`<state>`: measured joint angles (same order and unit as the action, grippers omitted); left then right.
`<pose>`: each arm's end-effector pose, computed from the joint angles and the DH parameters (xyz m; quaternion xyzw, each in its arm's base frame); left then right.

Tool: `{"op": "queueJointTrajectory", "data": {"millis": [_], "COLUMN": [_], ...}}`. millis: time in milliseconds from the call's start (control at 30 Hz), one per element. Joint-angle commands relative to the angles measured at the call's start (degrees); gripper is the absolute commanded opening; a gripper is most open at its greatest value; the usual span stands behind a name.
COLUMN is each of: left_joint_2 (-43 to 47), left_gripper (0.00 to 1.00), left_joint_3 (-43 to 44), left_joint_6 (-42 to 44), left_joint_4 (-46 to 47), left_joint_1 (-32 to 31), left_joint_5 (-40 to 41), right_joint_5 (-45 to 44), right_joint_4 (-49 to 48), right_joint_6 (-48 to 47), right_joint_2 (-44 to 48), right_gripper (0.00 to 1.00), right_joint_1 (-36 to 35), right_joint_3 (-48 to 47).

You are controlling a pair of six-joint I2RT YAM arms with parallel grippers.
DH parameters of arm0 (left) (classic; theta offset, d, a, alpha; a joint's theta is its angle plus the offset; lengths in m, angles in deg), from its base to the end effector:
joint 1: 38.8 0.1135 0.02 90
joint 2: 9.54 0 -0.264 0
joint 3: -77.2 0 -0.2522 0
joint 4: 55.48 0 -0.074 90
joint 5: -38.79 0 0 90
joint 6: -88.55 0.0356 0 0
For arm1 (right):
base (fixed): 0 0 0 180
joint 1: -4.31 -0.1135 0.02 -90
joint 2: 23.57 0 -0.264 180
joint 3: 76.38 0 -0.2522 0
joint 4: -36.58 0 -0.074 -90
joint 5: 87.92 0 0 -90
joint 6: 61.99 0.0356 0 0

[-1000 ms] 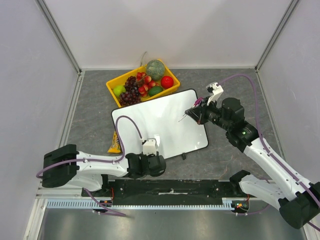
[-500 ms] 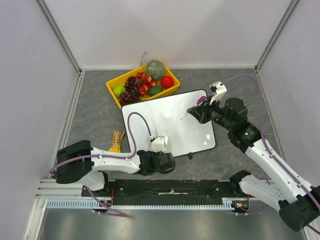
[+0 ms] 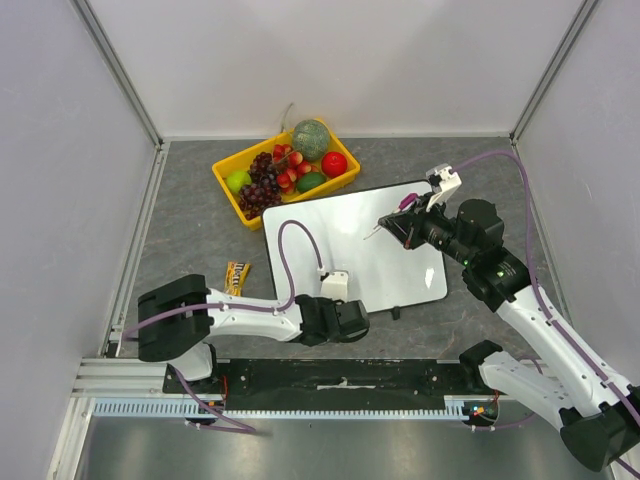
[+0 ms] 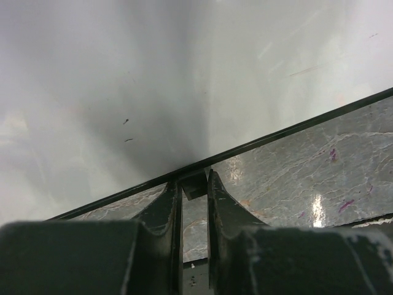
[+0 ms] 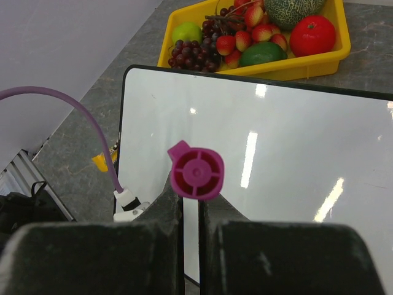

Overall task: Write a sentence on the whiteboard
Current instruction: Move the whiteboard to the center of the board.

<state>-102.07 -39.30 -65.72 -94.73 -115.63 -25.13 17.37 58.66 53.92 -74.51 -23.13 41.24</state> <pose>0.0816 -0.2802 0.1564 0.0624 0.9557 -0.0993 0.2701 0.1797 0.1039 0.3485 -0.0951 0.7616 0.3756 0.5195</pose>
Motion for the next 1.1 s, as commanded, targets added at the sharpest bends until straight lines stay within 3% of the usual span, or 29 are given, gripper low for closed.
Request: {"op": "queueJointTrajectory", "data": {"millis": [0, 733, 967, 1067], "left_joint_2": [-2.0, 2.2, 2.1, 2.1], "left_gripper": [0.02, 0.03, 0.29, 0.50], "left_joint_3": [2.4, -0.8, 0.4, 0.9], "left_joint_6": [2.7, -0.4, 1.2, 1.8], "left_joint_4": [2.3, -2.0, -2.0, -2.1], "left_joint_1": [-0.9, -4.6, -6.0, -6.0], "left_joint_5": [-5.2, -5.3, -5.0, -5.1], "right_joint_5": [-0.7, -0.5, -0.4, -0.3], "right_joint_4": [-0.5, 0.3, 0.1, 0.4], "right_joint_6": [-0.8, -1.0, -0.9, -0.8], "right_joint_2": [1.1, 0.5, 0.6, 0.6], "right_gripper": [0.00, 0.00, 0.00, 0.00], "right_joint_1": [0.4, 0.5, 0.4, 0.4], "right_joint_3": [-0.3, -0.9, -0.9, -0.9]}}
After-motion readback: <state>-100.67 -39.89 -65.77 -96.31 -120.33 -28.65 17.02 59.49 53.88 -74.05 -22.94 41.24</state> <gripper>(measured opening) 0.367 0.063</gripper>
